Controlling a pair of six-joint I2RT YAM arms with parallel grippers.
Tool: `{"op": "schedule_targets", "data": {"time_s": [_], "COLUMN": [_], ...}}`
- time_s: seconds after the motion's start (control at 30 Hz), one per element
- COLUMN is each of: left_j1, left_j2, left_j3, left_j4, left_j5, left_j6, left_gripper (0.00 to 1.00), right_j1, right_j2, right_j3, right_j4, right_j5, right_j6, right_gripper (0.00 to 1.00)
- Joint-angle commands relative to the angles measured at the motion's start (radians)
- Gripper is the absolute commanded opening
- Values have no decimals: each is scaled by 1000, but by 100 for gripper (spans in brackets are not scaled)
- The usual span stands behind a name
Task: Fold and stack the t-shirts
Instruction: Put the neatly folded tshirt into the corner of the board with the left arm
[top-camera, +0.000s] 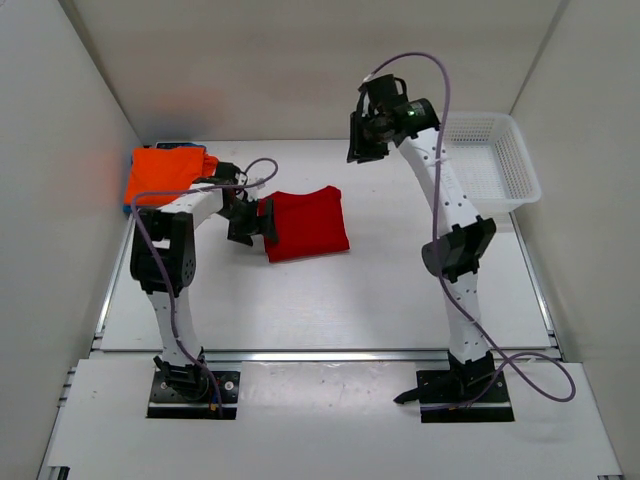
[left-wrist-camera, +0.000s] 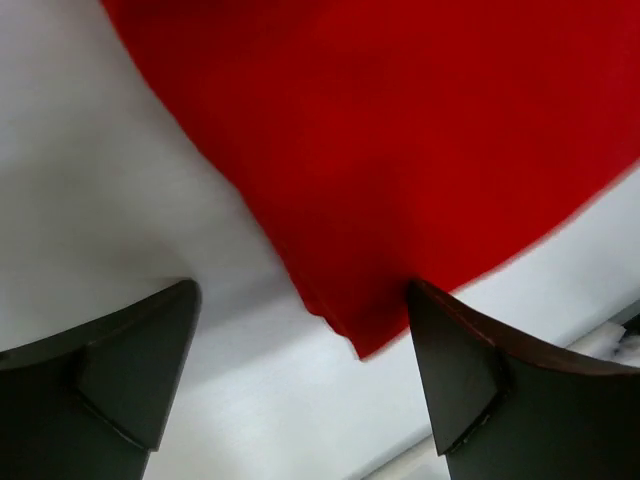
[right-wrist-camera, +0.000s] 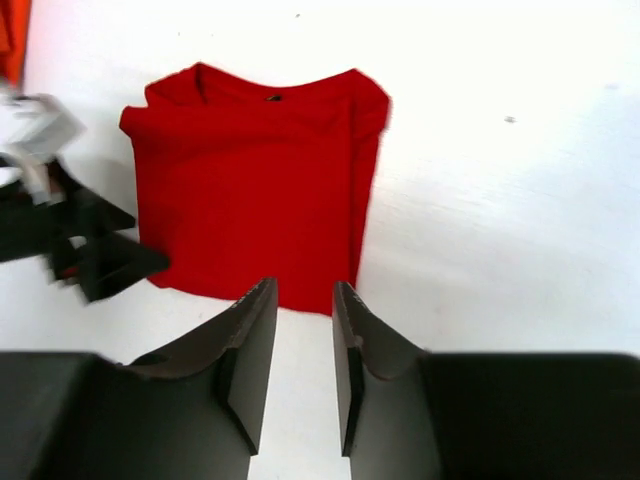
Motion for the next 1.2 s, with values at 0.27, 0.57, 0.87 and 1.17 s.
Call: {"op": "schedule_targets", "data": {"time_s": [0.27,0.57,0.87,1.17], "left_j1": [-7,-76,-56,-70], "left_j2": [228,327,395,333], "left_j3": [148,190,352,683], "left_j4": [-3,-77,-130,-190], "left_j5": [134,132,145,-372], "left_j6": [-31,-32,36,294], "left_gripper": [98,50,0,0], "right_j1": [-154,-298,-359,-355], "right_j2": [-350,-479,-740,-980], "right_j3": [-194,-182,-619,-886], "right_j4": [-80,-53,226,397], "right_j5": [112,196,228,299], "right_j6": [-2,-13,41,43], "right_gripper": [24,22,18,8]}}
